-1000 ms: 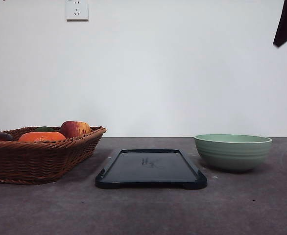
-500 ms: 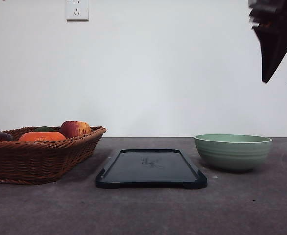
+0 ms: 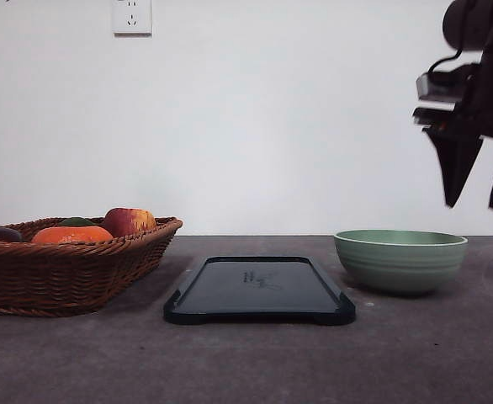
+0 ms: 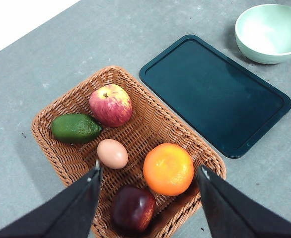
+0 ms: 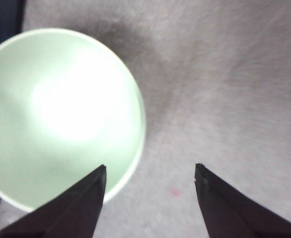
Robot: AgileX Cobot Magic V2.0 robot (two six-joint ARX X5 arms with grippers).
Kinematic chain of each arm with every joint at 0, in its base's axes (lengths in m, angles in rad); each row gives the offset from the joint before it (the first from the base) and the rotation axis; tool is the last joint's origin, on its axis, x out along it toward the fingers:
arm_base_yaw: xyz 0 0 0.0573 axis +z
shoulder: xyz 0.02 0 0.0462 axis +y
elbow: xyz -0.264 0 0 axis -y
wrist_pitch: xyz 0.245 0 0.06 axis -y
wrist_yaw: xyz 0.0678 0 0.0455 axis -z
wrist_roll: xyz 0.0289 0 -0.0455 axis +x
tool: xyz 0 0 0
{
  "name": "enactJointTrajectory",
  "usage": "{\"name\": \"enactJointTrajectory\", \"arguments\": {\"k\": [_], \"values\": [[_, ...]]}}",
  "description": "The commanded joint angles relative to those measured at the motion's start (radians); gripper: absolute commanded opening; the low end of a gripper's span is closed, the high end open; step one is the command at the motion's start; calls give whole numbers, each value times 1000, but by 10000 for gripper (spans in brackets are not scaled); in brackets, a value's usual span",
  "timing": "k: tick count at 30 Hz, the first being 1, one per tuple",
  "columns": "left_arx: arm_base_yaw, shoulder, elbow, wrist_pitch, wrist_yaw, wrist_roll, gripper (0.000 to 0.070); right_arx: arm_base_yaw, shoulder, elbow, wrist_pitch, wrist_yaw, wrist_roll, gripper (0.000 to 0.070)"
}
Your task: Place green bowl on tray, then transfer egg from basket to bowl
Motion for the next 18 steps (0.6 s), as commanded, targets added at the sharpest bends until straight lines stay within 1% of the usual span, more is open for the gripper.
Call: {"name": "enactJointTrajectory", "arguments": {"k": [1, 5, 8, 11, 16, 18], "values": [[-3, 6, 26, 6, 5, -4, 391, 3, 34, 24, 20, -22, -14, 342], [-3, 6, 26, 6, 5, -4, 391, 4, 75, 24, 53, -33, -13, 312], [-3, 6, 26, 6, 5, -4, 391, 4, 98, 23, 56, -32, -10, 259], [-3, 6, 26, 6, 5, -4, 391, 3, 116, 23, 56, -32, -10, 243], [-3, 6, 26, 6, 5, -4, 391, 4, 142, 23, 64, -40, -10, 155], [-3, 6, 26, 6, 5, -4, 391, 4, 147, 23, 64, -49, -10, 107]]}}
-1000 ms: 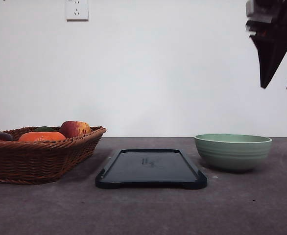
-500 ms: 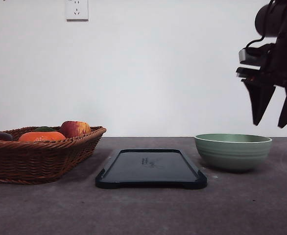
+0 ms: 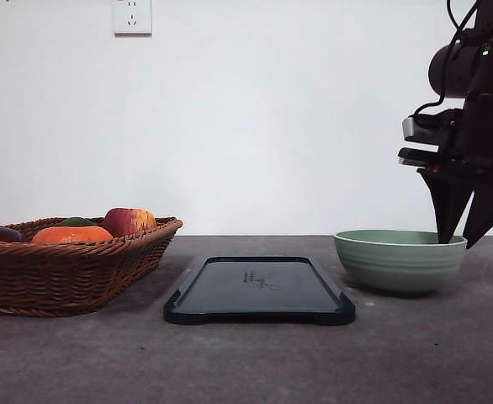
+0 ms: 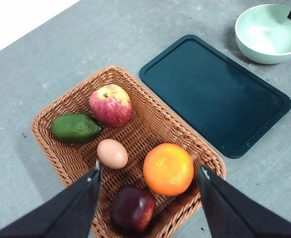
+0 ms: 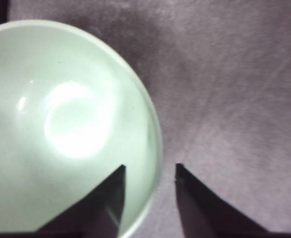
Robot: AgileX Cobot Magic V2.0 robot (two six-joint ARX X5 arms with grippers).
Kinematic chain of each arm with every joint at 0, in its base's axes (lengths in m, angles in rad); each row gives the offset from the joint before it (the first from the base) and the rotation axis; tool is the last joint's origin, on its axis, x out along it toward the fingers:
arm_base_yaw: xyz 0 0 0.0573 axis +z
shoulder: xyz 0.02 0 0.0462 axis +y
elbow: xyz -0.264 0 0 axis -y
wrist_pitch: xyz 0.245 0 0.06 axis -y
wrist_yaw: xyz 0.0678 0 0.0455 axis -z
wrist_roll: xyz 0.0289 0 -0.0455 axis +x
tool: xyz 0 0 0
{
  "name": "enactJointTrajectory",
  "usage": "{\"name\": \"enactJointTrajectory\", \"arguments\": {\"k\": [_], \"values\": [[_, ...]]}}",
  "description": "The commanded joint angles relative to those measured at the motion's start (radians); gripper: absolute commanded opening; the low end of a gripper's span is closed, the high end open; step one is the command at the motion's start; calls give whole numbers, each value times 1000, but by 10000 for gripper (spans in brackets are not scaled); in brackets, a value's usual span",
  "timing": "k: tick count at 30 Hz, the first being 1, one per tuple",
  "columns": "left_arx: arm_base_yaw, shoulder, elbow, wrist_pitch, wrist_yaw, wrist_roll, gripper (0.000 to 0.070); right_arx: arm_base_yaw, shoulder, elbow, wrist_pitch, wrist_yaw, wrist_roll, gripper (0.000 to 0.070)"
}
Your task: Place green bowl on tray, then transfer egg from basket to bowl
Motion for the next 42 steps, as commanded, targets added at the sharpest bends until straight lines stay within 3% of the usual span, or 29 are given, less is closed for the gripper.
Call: {"name": "enactJointTrajectory", "arguments": {"k": [1, 5, 12, 20, 23, 28, 42], "values": [[-3, 6, 26, 6, 5, -4, 391, 4, 25, 22, 7, -4, -5, 79], [-3, 6, 26, 6, 5, -4, 391, 3, 27, 22, 8, -3, -5, 5], [-3, 6, 26, 6, 5, -4, 391, 3, 26, 64, -64, -1, -7, 4], [-3, 6, 26, 6, 5, -4, 391, 25, 26, 268, -296, -5, -26, 4], [-3, 6, 26, 6, 5, -4, 391, 49, 27, 334, -328, -6, -29, 4], [-3, 6, 26, 5, 5, -4, 391, 100, 42, 391, -320, -47, -25, 4], [-3, 6, 26, 5, 5, -4, 391, 280, 273, 589, -309, -53, 0, 4]]}}
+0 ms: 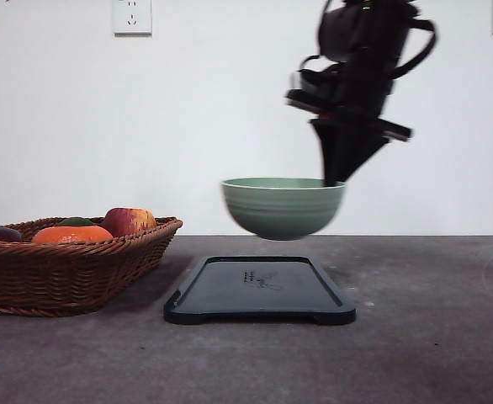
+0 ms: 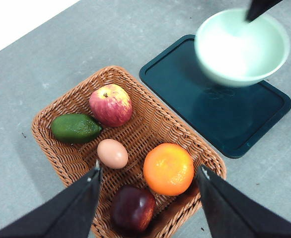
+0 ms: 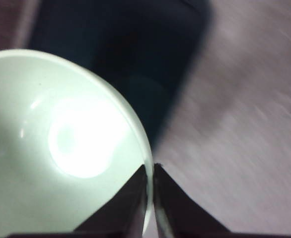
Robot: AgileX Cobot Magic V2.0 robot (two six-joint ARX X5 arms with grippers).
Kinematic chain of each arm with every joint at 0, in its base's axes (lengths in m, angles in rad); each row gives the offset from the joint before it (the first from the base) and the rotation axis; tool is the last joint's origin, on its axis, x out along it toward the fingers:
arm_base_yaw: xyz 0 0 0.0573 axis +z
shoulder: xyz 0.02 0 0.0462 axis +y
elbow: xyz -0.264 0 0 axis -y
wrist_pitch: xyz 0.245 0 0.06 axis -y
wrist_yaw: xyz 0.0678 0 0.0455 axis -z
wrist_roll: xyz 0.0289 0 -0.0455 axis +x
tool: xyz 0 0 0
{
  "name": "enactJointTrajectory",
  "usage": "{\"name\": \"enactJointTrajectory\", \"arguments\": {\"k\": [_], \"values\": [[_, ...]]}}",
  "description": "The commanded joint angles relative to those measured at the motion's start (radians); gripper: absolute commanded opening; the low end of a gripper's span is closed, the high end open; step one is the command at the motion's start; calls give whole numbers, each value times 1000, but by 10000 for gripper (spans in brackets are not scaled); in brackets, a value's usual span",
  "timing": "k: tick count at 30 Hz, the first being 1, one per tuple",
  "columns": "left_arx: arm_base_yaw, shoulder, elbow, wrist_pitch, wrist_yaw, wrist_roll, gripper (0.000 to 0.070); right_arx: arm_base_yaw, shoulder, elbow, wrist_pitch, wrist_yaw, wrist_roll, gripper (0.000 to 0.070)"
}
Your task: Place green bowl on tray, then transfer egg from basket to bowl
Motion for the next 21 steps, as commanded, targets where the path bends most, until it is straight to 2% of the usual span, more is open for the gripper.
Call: {"name": "enactJointTrajectory", "arguments": {"k": [1, 10, 21], "values": [[-3, 6, 26, 5, 5, -4, 391, 19, 49, 45, 7, -3, 10, 4], [-3, 6, 26, 4, 5, -4, 391, 47, 156, 93, 41, -1, 11, 4], [-3, 6, 26, 5, 5, -4, 391, 47, 172, 93, 63, 5, 9, 4]]}}
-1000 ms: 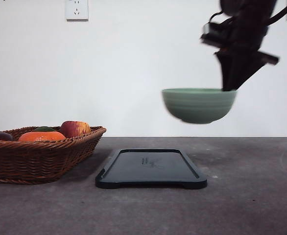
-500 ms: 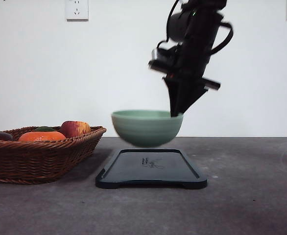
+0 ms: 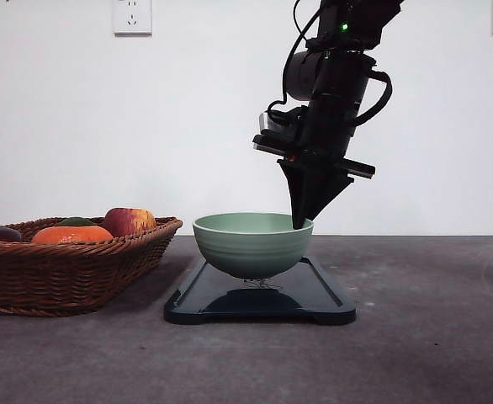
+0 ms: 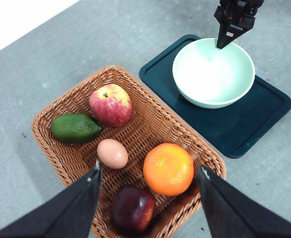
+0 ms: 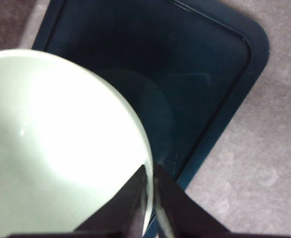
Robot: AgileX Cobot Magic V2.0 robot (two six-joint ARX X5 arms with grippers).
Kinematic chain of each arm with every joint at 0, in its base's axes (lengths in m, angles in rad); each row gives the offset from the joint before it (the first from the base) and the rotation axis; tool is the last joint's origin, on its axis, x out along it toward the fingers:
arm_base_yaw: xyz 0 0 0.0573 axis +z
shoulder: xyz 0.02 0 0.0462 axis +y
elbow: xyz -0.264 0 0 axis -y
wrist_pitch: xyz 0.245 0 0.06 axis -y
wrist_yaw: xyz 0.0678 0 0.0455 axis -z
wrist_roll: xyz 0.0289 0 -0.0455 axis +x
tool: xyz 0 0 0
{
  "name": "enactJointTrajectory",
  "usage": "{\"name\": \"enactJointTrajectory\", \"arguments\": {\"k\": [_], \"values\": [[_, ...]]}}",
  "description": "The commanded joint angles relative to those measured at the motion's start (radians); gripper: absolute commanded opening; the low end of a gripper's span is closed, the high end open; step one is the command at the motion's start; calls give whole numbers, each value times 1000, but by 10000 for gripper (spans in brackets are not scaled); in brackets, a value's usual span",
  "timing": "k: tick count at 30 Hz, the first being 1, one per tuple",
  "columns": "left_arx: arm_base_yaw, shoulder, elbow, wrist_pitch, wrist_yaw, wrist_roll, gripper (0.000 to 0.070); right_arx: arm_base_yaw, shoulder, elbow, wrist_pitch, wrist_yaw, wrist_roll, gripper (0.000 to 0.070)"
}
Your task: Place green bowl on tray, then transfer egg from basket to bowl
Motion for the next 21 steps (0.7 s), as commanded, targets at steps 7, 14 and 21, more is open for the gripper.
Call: {"name": "enactJointTrajectory", "arguments": {"k": [7, 14, 21], "values": [[-3, 6, 26, 5, 5, -4, 391, 4, 27, 29, 7, 15, 7, 4], [-3, 6, 26, 5, 5, -4, 391, 4, 27, 29, -5, 19, 7, 6], [-3, 6, 26, 4, 5, -4, 391, 6, 38, 29, -2, 19, 7, 167]]}}
